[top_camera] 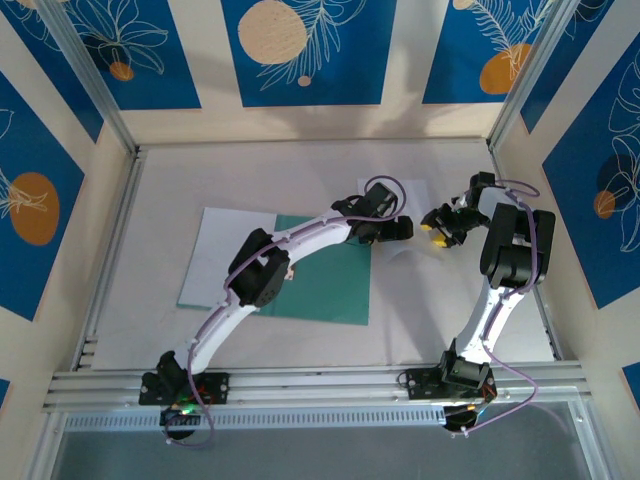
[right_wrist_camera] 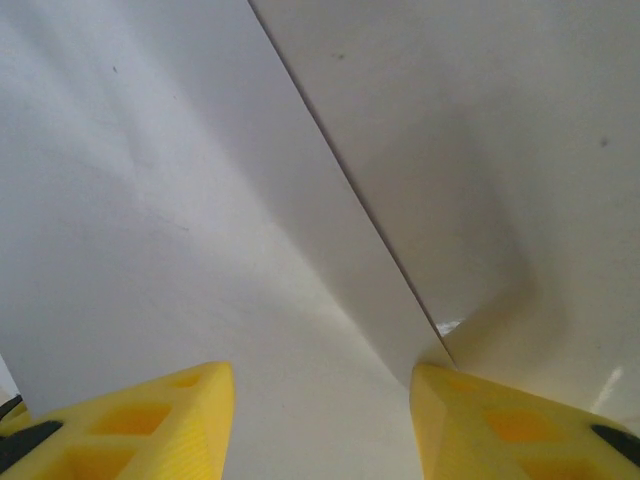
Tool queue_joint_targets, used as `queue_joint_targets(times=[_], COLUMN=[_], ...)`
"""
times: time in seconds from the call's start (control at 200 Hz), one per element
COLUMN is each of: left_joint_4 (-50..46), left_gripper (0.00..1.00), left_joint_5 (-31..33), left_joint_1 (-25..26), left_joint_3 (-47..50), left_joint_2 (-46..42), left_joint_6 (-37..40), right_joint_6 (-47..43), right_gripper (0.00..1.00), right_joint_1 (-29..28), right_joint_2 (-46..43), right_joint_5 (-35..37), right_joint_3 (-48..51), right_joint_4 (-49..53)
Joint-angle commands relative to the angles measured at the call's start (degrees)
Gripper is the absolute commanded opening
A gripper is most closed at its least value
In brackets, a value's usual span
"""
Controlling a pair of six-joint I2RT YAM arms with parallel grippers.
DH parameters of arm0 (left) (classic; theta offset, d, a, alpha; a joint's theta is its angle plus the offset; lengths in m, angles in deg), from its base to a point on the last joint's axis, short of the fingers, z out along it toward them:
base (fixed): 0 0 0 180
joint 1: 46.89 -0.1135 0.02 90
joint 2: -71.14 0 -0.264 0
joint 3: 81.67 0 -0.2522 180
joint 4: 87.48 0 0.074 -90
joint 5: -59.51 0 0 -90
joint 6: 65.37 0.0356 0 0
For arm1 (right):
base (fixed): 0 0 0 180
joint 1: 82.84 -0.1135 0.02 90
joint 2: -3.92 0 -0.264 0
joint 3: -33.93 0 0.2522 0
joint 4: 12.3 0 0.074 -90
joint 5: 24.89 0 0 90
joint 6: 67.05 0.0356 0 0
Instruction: Put the files into the folder
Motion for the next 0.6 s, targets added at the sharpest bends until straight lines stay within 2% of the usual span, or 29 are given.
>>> queue_joint_targets(times=[0.0,0.25,0.43,0.595], left_joint_4=[-4.8,-3.6,-1.4,-0.1], left_gripper=[0.91,0.85,0.74,0.7], left_joint_5=[-1.8,-1.9,-2.3,-3.0], left_joint_1=[-0.2,-0.5,-0.8,-1.0], left_joint_3=[2.1,4.0,6.6,7.7], left_joint_2=[-1.7,-2.8,-4.2,-5.1], left_joint_6=[-0.4,-0.8,-1.8,-2.5], right_joint_6=[0.9,1.7,2.0,2.3], right_gripper=[0.51,0.51,0.51,0.51], right_joint_1=[-0.4,-0.6,-0.7,-0.7], right_joint_2=[-0.5,-1.3,-2.1,-3.4], right_joint_5=[-3.1,-5.9,-7.8,-9.0], right_joint_3=[1.3,2.8,3.5,3.8], right_joint_4=[0.5,-1.1,-1.8,-1.9])
